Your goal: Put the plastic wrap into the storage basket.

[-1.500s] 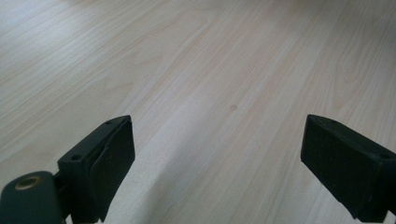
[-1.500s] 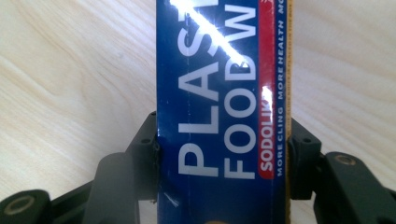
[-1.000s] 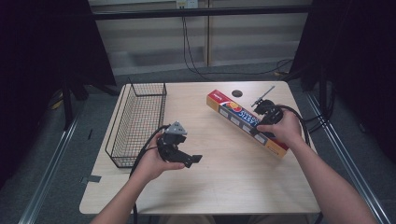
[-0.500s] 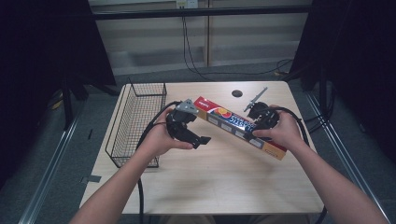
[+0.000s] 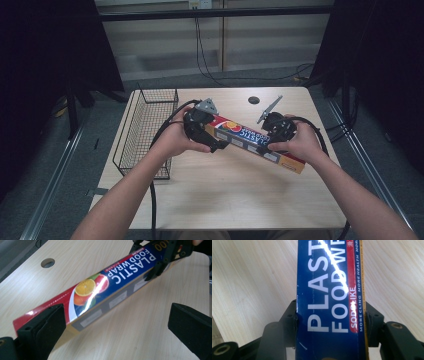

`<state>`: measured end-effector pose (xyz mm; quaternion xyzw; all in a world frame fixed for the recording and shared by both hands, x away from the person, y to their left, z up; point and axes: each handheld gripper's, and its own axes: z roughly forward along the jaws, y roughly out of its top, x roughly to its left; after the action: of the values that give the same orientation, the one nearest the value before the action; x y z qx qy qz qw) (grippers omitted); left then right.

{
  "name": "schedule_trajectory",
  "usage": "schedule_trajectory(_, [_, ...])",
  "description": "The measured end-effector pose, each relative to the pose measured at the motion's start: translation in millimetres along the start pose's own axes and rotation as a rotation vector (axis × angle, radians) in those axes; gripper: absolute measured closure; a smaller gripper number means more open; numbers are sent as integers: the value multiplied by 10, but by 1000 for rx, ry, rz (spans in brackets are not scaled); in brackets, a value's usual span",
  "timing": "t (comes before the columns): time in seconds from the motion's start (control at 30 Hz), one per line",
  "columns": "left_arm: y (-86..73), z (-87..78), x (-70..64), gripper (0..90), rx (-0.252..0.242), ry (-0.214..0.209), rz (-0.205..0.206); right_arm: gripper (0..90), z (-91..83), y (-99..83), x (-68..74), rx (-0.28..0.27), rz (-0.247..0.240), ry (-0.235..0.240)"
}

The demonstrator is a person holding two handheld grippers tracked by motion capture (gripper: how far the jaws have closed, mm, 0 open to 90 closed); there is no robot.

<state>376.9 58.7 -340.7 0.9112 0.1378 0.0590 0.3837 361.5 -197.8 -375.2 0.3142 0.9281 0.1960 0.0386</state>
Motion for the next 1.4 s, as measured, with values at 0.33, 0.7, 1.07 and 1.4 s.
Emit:
schedule_trajectory(0.33, [98, 127, 95, 33, 53, 21, 38, 444, -6, 76, 35, 1, -33, 18])
schedule_trajectory(0.7, [116, 386, 172, 41, 138, -16, 132, 445, 10, 156, 99, -2, -75, 31])
schedule_trajectory(1.07, [142, 556, 187, 85, 143, -76, 161, 444, -25, 190, 111, -43, -104, 47])
schedule_trajectory(1.4, [138, 632, 131, 145, 181, -133, 206, 445, -80, 242, 151, -85, -164, 68])
